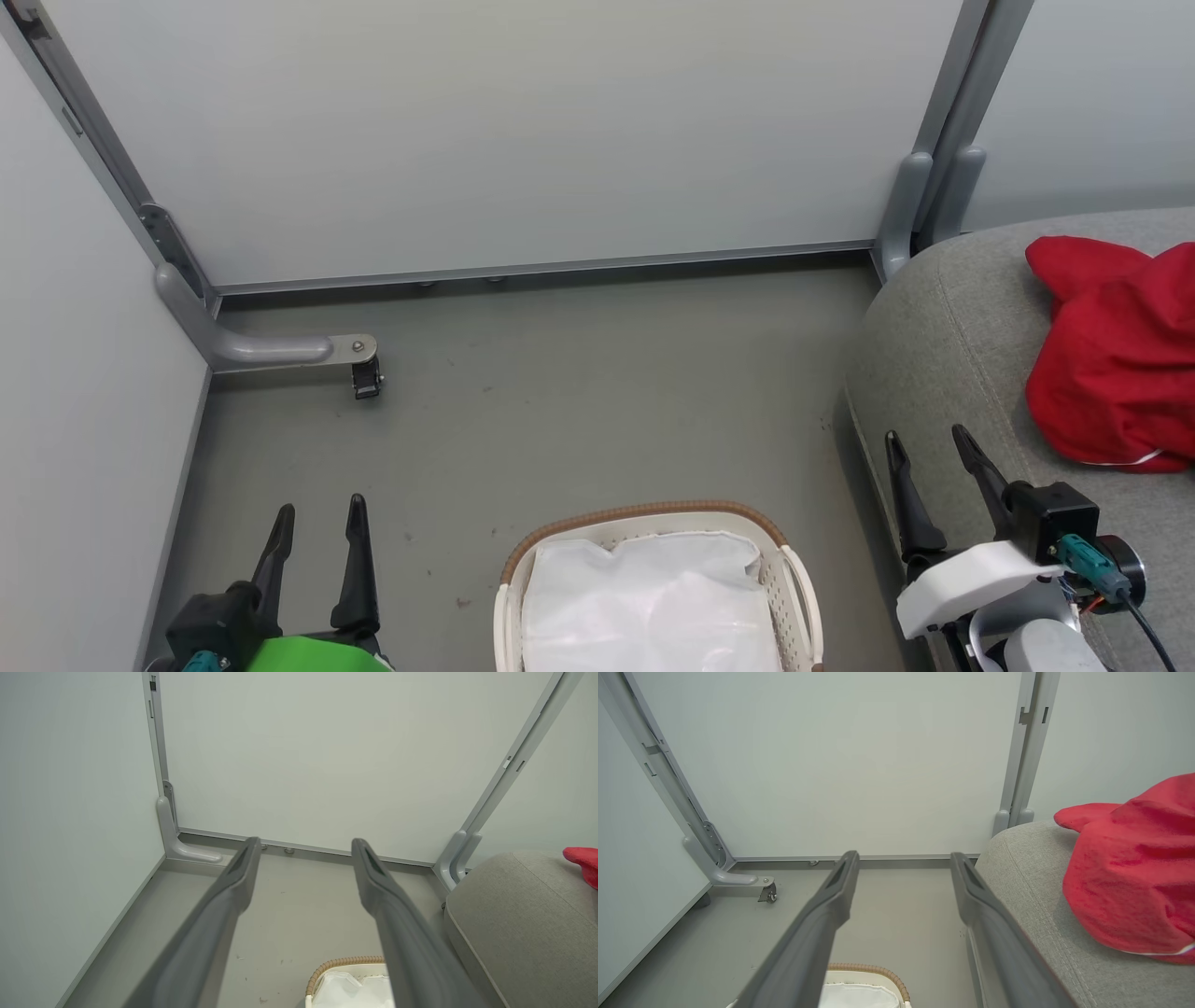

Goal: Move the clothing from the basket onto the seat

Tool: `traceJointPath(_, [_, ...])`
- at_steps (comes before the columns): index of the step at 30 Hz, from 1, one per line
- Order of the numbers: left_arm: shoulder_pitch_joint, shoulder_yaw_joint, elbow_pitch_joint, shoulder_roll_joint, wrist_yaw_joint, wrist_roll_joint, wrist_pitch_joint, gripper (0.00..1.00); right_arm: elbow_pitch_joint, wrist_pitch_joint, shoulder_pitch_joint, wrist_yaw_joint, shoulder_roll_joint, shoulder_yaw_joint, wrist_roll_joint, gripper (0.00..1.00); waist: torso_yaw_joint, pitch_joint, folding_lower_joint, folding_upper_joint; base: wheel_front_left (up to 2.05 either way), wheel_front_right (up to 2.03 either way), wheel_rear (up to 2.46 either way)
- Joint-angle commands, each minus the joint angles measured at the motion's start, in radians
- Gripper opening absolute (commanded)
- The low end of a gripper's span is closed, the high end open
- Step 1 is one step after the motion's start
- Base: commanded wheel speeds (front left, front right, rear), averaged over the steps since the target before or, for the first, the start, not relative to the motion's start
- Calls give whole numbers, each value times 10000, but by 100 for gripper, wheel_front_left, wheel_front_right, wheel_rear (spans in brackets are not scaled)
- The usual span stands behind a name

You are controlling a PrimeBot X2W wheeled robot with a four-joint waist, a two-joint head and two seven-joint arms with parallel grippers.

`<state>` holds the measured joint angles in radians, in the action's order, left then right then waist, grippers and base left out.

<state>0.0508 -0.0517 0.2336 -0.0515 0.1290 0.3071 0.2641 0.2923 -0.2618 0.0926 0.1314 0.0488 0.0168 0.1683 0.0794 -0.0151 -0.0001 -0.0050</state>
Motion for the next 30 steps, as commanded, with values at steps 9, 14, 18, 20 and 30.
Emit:
traceJointPath(9, [23, -125, 297, 15, 0, 58, -10, 0, 303, 35, -90, 0, -57, 41, 39, 0, 19, -19, 1, 0, 0, 0, 0])
traceJointPath(14, [-49, -79, 298, -21, -10, 910, -192, 0, 369, 318, -55, 0, -61, -95, 919, 0, -12, -12, 1, 2, 0, 0, 0])
traceJointPath(18, [-145, -26, 295, -62, -10, 1640, -359, 0, 298, 500, -55, -1, -55, -150, 1688, 0, -37, -6, 1, 3, 0, 0, 0])
traceJointPath(20, [-195, 0, 297, -79, -8, 1991, -440, 0, 263, 586, -56, -1, -53, -175, 2058, 0, -50, -3, 1, 4, 0, 0, 0])
traceJointPath(30, [-425, 124, 300, -149, 1, 3612, -818, 0, 126, 1004, -36, -2, -40, -314, 3776, 0, -114, 13, 1, 8, 0, 0, 0])
